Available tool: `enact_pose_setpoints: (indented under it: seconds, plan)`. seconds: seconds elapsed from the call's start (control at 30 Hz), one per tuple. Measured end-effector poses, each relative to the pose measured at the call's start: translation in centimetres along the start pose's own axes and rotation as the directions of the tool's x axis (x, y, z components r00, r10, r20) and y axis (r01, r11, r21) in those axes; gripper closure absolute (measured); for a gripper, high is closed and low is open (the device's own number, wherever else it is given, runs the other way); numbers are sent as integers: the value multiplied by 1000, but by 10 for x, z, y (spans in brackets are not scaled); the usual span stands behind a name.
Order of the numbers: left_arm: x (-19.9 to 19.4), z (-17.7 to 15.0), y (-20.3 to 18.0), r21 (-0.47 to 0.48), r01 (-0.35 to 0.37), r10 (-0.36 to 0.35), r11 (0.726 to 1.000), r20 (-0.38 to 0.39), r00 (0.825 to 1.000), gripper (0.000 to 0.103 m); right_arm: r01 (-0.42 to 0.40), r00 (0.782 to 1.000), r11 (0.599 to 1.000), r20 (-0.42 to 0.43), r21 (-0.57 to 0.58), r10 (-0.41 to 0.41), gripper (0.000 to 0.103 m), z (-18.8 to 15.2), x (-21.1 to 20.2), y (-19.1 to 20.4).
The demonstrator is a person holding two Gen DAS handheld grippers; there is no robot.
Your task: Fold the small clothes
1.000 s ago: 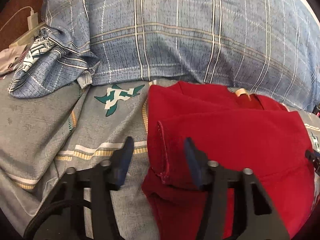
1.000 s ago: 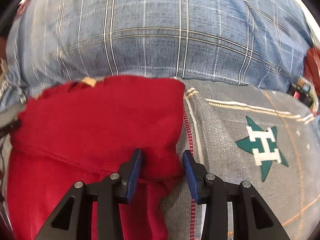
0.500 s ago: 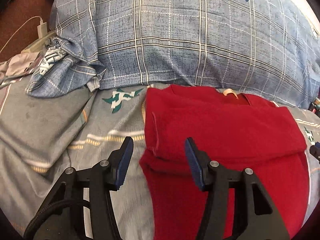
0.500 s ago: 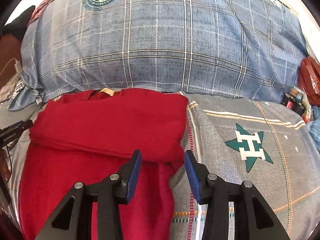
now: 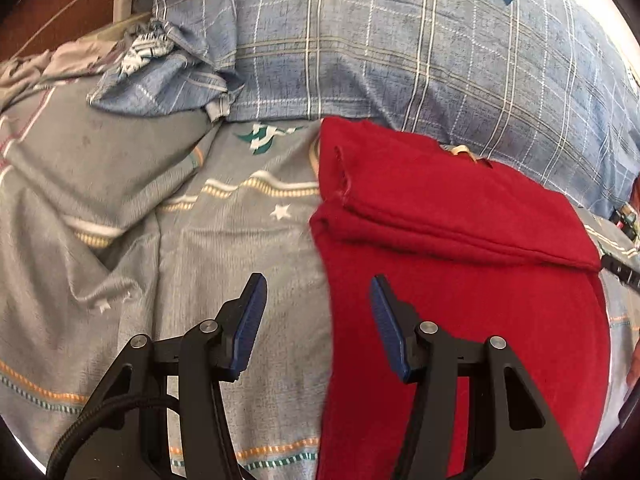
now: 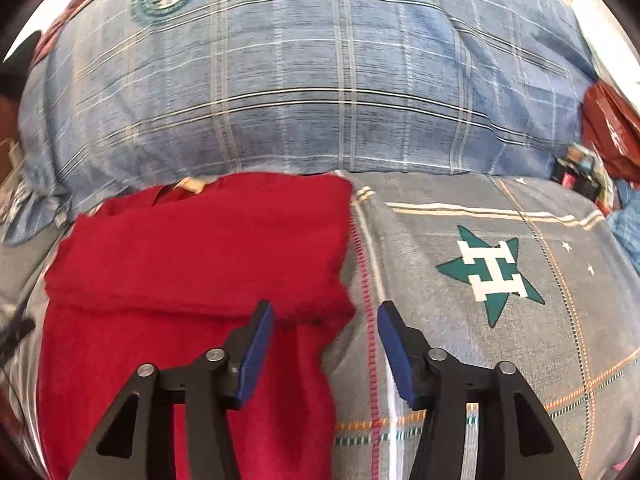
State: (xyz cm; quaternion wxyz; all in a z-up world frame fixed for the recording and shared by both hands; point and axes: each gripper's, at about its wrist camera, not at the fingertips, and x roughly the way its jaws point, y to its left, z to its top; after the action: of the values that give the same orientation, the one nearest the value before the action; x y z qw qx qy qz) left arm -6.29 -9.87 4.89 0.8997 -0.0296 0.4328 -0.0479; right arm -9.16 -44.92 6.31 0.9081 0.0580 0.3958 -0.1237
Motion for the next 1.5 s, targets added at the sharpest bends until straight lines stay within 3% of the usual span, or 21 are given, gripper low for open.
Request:
enact_pose_setpoints:
  seconds: [0.17, 0.23, 0.3, 0.43, 0.57, 0.7, 0.8, 0.9, 0.97, 1.03, 1.17, 1.3, 1.5]
  plan:
    - [9, -2, 3, 14, -19, 19, 1000, -10, 1000, 49, -2, 1000, 1000, -20, 18, 3, 50, 17, 26, 3]
    - [11, -2, 4, 17, -23, 23, 1000, -10, 1000, 49, 42, 998, 999, -52, 0, -41, 50, 20, 44, 6]
    - [13, -3, 5, 31, 1, -1, 1000, 12, 1000, 49, 62, 998, 998, -33, -2, -62, 38, 20, 50, 5]
    - [16, -3, 6, 25, 0, 0, 1000, 7, 1000, 50, 89, 996, 996, -14, 11, -89, 38, 21, 39, 1]
    - [16, -3, 2, 39, -6, 5, 999, 15, 1000, 49, 35, 999, 999, 34, -1, -35, 38, 26, 19, 9]
    - [18, -4, 2, 49, -12, 11, 999, 14, 1000, 49, -58, 998, 996, 18, -68, 60, 52, 33, 24, 38]
    - [20, -4, 2, 52, -12, 12, 999, 12, 1000, 49, -45, 999, 991, -6, -126, 45, 56, 35, 47, 59]
    - [21, -5, 1, 67, -21, 20, 997, 15, 1000, 49, -6, 999, 994, -36, -109, 2, 56, 38, 73, 61]
    - [21, -5, 1, 72, -24, 23, 997, 16, 1000, 49, 33, 999, 993, -20, -111, -36, 56, 42, 76, 61]
    - [20, -5, 1, 75, -25, 24, 997, 18, 1000, 49, 22, 999, 996, -40, -85, -26, 55, 44, 72, 57]
    - [16, -7, 1, 73, -23, 22, 997, 26, 999, 49, -31, 999, 997, -37, -73, 28, 54, 30, 42, 46]
    - [7, -12, 0, 74, -24, 22, 997, 37, 999, 49, -23, 999, 992, -33, -127, 19, 54, -2, 8, 30]
    - [-11, -21, 2, 59, -2, 0, 998, 30, 1000, 49, -28, 998, 996, -62, -87, 23, 51, -39, -11, 0]
